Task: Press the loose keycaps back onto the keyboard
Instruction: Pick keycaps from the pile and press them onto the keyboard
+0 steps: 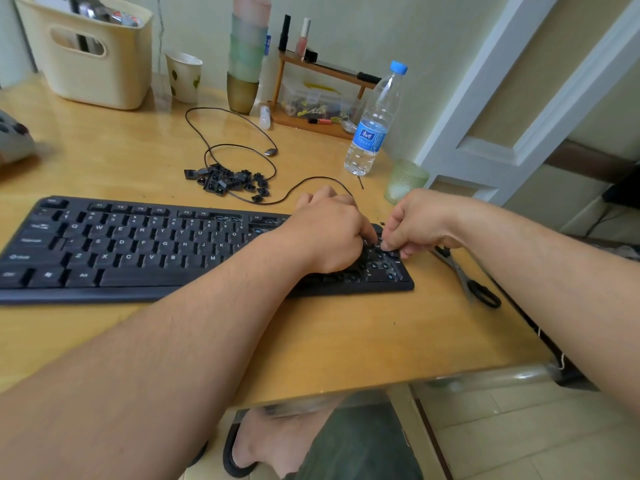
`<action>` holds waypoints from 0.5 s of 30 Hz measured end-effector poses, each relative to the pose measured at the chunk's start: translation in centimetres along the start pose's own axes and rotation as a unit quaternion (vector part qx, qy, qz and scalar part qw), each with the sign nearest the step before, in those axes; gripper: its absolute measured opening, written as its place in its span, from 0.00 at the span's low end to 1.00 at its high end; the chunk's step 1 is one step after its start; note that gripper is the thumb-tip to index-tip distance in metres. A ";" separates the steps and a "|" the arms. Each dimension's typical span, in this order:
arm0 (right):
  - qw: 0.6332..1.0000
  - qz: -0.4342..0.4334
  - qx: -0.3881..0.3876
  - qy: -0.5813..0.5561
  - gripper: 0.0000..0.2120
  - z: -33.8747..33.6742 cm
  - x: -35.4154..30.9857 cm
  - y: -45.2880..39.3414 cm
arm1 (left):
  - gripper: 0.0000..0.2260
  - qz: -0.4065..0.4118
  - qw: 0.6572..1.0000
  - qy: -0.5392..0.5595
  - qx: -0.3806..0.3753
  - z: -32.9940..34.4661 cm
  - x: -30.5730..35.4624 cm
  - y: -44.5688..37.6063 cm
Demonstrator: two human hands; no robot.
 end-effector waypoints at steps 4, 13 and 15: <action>0.999 -0.025 0.024 -0.002 0.04 0.0 0.1 -0.2 | 0.22 0.002 1.000 -0.002 -0.002 0.1 0.2 0.0; 0.996 -0.037 0.020 -0.083 0.09 0.8 2.9 -1.0 | 0.23 0.001 1.000 0.004 -0.014 0.8 0.3 -0.1; 0.996 -0.032 0.008 -0.089 0.10 1.1 3.1 -1.3 | 0.23 0.002 1.000 0.001 -0.014 0.8 0.3 -0.2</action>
Point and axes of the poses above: each hand's wrist, its own y-axis away from the middle knuckle, its own z-axis out of the palm, x = y × z, the point moved 9 cm from there along -y, towards the middle knuckle, and after that the axes turned 13 degrees about z, right-handed, at the moved point
